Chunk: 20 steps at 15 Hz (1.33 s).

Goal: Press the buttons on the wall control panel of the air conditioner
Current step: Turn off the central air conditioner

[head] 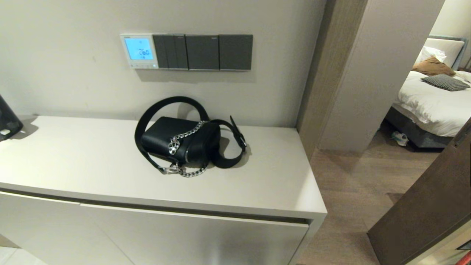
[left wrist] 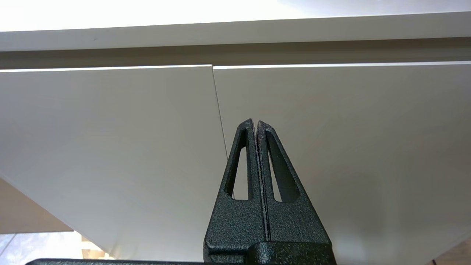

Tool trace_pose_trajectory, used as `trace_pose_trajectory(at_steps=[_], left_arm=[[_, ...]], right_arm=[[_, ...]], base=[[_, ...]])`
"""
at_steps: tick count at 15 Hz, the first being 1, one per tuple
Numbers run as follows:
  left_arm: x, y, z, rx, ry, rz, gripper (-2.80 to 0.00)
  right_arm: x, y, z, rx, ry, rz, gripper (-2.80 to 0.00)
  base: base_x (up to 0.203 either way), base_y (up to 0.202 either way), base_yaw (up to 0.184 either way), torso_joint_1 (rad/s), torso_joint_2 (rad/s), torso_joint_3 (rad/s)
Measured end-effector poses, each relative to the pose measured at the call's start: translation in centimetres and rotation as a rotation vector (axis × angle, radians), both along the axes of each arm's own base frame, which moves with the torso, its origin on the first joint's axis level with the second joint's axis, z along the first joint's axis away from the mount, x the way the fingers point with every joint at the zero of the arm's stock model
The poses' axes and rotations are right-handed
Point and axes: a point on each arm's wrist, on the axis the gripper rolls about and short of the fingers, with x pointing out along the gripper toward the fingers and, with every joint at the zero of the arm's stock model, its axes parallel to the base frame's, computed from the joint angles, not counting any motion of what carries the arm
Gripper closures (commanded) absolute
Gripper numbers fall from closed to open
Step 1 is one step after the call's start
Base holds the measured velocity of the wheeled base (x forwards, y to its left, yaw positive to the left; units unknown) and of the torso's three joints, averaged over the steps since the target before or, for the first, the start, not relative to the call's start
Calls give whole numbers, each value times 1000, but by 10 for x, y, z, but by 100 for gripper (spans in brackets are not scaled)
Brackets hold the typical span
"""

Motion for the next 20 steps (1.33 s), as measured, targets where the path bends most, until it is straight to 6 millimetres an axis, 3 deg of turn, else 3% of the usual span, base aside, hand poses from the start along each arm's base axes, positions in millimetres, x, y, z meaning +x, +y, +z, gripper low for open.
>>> trace_pose_trajectory(at_steps=[20], left_arm=[[0, 0, 0, 5, -3, 0, 0]], right_arm=[[0, 0, 0, 0, 0, 0, 0]], base=[[0, 0, 0, 0, 0, 0]])
